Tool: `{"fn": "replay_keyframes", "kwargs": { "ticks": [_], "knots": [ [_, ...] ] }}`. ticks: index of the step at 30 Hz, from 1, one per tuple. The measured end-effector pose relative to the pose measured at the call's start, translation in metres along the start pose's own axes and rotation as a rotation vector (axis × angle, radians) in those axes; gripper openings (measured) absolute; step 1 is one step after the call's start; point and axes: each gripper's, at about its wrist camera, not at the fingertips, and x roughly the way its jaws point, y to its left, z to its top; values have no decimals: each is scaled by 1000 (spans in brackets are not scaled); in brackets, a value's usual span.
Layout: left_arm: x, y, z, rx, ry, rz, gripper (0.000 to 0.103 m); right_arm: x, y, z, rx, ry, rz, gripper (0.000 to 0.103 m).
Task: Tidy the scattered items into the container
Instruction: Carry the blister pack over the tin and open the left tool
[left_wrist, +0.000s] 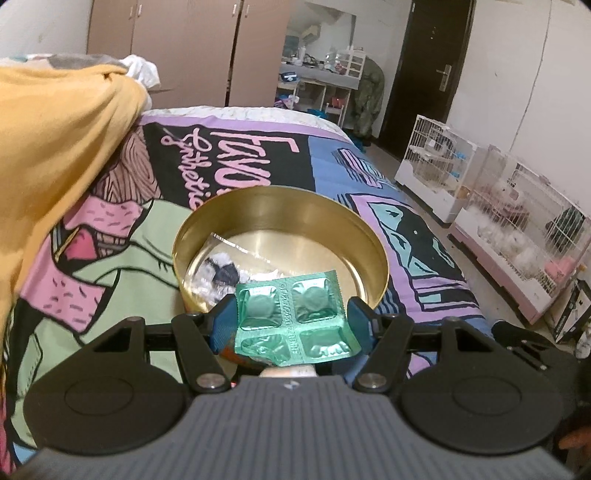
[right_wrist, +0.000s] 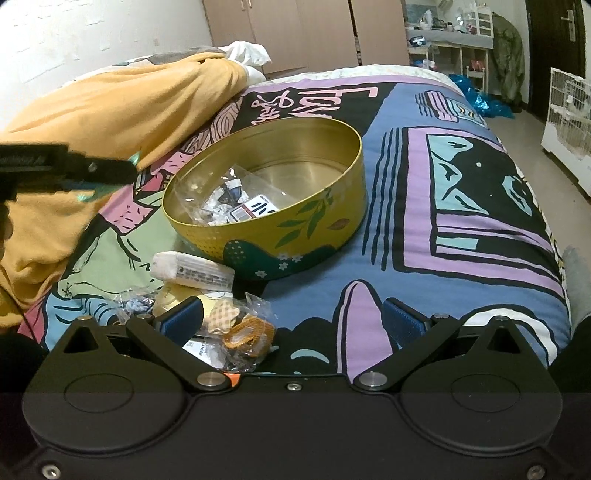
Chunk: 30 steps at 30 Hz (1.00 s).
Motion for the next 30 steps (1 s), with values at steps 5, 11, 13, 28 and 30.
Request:
{"fn": "replay_keyframes", "kwargs": {
  "ticks": [5, 11, 13, 28, 30],
  "knots": [
    [17, -6, 20, 10, 2, 7, 67, 1, 3, 0, -8, 1, 7, 103],
    [40, -19, 42, 48, 18, 23, 67, 0, 3, -1, -7, -5, 11, 103],
    [45, -23, 48, 53, 21, 23, 67, -1, 3, -1, -7, -4, 13, 103],
    [68, -1, 45, -41, 39, 68, 103, 3, 10, -3, -44, 10, 8, 103],
    [62, 7, 35, -44, 45, 73, 103, 5, 10, -3, -42, 17, 9, 103]
  ]
}}
